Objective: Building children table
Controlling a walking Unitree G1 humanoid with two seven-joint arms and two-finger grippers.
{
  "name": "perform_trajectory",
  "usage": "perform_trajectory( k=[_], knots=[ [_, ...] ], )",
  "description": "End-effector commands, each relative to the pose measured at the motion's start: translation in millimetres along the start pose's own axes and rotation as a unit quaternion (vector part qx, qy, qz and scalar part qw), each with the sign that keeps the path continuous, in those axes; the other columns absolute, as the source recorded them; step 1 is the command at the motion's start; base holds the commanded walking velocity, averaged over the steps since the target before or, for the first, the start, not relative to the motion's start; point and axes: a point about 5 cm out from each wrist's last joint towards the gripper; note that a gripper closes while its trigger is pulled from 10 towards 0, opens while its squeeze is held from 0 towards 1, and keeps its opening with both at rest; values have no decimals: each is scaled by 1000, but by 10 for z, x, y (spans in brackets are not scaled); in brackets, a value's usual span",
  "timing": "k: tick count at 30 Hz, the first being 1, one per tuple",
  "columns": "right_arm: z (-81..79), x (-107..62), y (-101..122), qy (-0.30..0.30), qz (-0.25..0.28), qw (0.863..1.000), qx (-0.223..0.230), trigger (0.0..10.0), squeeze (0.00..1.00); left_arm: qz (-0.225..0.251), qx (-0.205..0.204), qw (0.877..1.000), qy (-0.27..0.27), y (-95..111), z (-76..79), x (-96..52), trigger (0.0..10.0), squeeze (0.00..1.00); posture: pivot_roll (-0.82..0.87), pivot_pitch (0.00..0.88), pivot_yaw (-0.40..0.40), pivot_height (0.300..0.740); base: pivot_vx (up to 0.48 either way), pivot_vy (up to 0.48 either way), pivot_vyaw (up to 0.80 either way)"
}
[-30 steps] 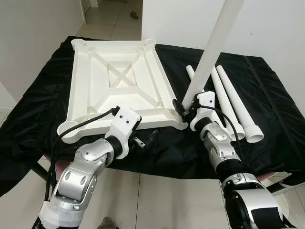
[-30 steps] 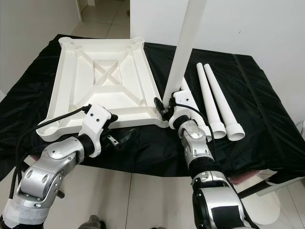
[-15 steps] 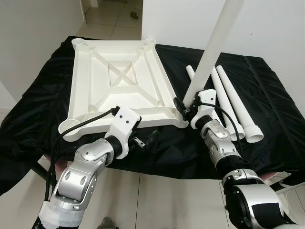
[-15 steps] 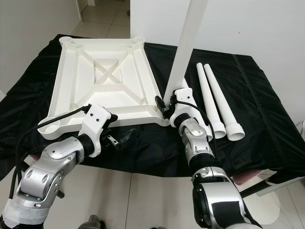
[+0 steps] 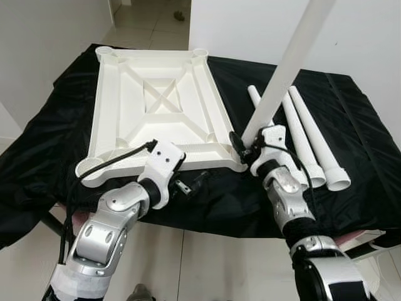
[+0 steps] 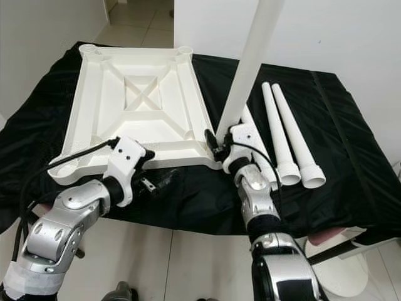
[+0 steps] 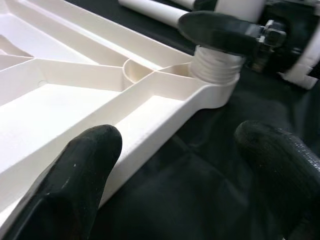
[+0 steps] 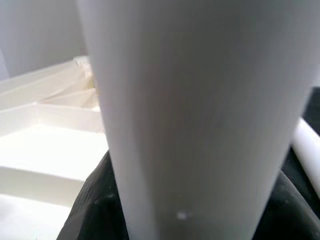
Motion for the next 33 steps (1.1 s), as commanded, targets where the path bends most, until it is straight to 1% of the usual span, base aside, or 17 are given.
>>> perform_trajectory(
  k=[1, 2, 3, 4, 6, 8, 9, 10, 12, 18, 19, 24, 25, 26, 28, 32, 33],
  knots=[
    [-42, -232, -308, -26, -60, 997, 35, 10000, 0, -2, -1, 1000, 21, -2, -18, 5, 10000, 0, 200, 95, -40, 740, 0, 0, 0],
    [-50, -241, -264, -27, -39, 999, 22, 10000, 0, -1, -1, 1000, 21, 1, -21, 11, 10000, 0, 200, 95, -40, 740, 0, 0, 0],
    [-50, -241, -264, -27, -39, 999, 22, 10000, 0, -1, -1, 1000, 21, 1, -21, 11, 10000, 0, 200, 95, -40, 740, 0, 0, 0],
    [-52, -248, -226, -29, -22, 999, 11, 10000, 0, -1, -1, 1000, 20, 3, -23, 16, 10000, 0, 200, 95, -40, 740, 0, 0, 0],
    [-52, -248, -226, -29, -22, 999, 11, 10000, 0, -1, -1, 1000, 20, 3, -23, 16, 10000, 0, 200, 95, -40, 740, 0, 0, 0],
    [-61, -250, -161, -27, 0, 999, -24, 10000, 0, 1, -1, 1000, 20, 13, -27, 31, 10000, 0, 194, 95, -35, 740, 0, 0, 0],
    [-76, -247, -105, -21, 18, 998, -58, 10000, 0, 2, 0, 1000, 19, 23, -33, 43, 10000, 0, 191, 94, -34, 740, 0, 0, 0],
    [-76, -247, -105, -21, 18, 998, -58, 10000, 0, 2, 0, 1000, 19, 23, -33, 43, 10000, 0, 191, 94, -34, 740, 0, 0, 0],
    [-85, -250, -58, -16, 34, 995, -90, 10000, 0, 3, 1, 1000, 20, 27, -40, 46, 10000, 0, 192, 93, -35, 740, 0, 0, 0],
    [-106, -254, -56, -6, 37, 995, -94, 10000, 0, 4, 1, 1000, 20, 30, -45, 45, 10000, 0, 192, 93, -35, 740, 0, 0, 0],
    [-121, -254, -45, 0, 41, 994, -103, 10000, 0, 4, 1, 1000, 21, 33, -48, 46, 10000, 0, 192, 94, -36, 740, 0, 0, 0],
    [-67, -186, 28, -31, 49, 996, -72, 10000, 0, 5, 2, 1000, 22, 38, -52, 52, 10000, 0, 193, 91, -38, 740, 0, 0, 0],
    [6, -138, 63, -56, 44, 996, -45, 10000, 0, 6, 4, 1000, 21, 41, -53, 56, 10000, 0, 194, 89, -40, 740, 0, 0, 0],
    [6, -138, 63, -56, 44, 996, -45, 10000, 0, 6, 4, 1000, 21, 41, -53, 56, 10000, 0, 194, 89, -40, 740, 0, 0, 0],
    [129, -70, 116, -94, 36, 995, -16, 10000, 0, 8, 7, 1000, 19, 46, -54, 69, 10000, 0, 194, 83, -47, 740, 0, 0, 0],
    [187, -25, 173, -109, 40, 993, -1, 10000, 0, 8, 10, 1000, 14, 48, -51, 84, 10000, 0, 193, 79, -49, 740, 0, 0, 0],
    [197, 4, 228, -109, 49, 993, 11, 10000, 0, 9, 12, 1000, 11, 52, -46, 95, 10000, 0, 189, 73, -49, 740, 0, 0, 0]
  ],
)
Point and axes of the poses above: a point about 5 cm out from each wrist's last joint towards the gripper, its own x axis pointing out of the wrist towards the gripper, its own y axis along the axis of the wrist's last joint, z = x × y, and after that the axes turned 7 degrees about -x, right-handed
